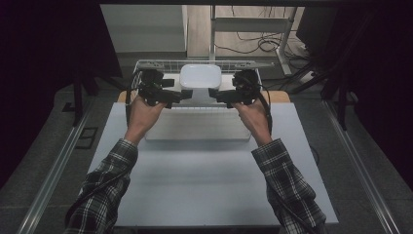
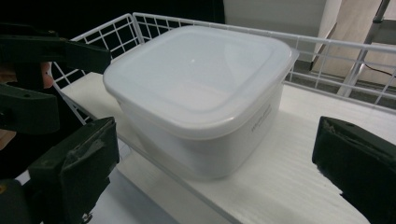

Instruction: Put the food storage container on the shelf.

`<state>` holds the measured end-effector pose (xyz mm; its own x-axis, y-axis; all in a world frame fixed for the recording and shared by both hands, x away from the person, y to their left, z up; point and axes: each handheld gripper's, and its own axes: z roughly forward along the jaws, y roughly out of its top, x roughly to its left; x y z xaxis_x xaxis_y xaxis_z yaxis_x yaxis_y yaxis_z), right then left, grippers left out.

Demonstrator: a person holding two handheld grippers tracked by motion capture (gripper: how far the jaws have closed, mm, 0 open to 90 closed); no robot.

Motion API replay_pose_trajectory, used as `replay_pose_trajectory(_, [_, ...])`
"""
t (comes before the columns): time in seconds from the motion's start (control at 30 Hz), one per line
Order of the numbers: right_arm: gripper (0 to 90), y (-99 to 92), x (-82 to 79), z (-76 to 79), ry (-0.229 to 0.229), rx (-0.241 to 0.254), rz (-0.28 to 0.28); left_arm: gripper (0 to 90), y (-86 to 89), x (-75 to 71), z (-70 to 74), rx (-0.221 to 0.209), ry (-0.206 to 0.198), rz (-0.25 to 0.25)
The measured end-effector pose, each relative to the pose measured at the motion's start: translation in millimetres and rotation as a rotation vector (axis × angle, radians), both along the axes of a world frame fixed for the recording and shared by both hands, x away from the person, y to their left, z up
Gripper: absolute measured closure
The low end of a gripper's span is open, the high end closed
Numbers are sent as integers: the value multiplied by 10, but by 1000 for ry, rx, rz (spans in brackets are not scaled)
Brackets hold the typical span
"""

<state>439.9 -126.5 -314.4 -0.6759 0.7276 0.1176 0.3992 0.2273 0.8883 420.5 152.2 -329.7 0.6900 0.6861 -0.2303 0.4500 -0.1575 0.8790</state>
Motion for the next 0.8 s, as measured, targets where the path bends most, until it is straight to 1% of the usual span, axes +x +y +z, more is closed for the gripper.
replay_pose_trajectory(0.07, [1,-3,-16,-30,1,-10,3,55,-8,-17,-31,6,-1,-3])
replay_pose_trajectory(0.2, [1,-8,-36,-75,3,-21,10,48,-7,-46,-78,-6,5,-15])
replay_pose_trajectory(0.3, [1,-15,-56,-101,4,-29,17,44,-5,-79,-99,0,-2,-24])
replay_pose_trajectory(0.43, [2,-25,-92,-126,2,-36,32,39,-5,-137,-135,-6,-15,-44])
replay_pose_trajectory(0.53, [2,-27,-123,-152,0,-50,40,34,-3,-184,-160,16,-35,-56])
replay_pose_trajectory(0.63, [2,-38,-169,-194,-1,-68,49,30,4,-249,-184,19,-40,-75])
replay_pose_trajectory(0.8, [2,-73,-218,-221,-7,-76,58,27,8,-319,-219,21,-41,-93])
